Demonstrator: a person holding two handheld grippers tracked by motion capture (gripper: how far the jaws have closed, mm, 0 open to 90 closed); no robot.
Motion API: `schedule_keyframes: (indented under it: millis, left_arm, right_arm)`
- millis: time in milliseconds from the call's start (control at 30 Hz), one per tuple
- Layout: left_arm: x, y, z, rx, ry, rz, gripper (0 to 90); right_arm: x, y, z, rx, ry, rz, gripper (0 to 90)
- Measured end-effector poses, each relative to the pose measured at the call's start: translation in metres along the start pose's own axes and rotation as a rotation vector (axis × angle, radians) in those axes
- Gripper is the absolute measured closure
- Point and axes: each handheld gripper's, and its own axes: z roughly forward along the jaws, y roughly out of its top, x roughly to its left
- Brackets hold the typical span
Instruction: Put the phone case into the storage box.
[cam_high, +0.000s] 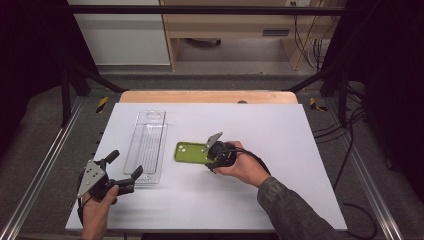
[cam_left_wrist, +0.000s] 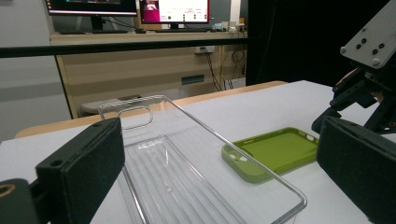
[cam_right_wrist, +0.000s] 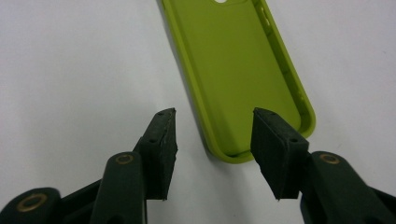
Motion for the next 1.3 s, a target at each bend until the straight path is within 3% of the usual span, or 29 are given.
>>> schedule_keyframes:
  millis: [733, 1300]
  left_arm:
    - [-0.001, -0.001, 0.002, 0.009, -0.007, 0.002, 0.9]
    - [-0.001, -0.001, 0.003, 0.014, -0.011, 0.006, 0.9]
  right_arm:
    - [-0.007, 0.0, 0.014, 0.003, 0.064, -0.06, 69.3]
    - [-0.006, 0.0, 0.02, -0.002, 0.081, -0.092, 71.2]
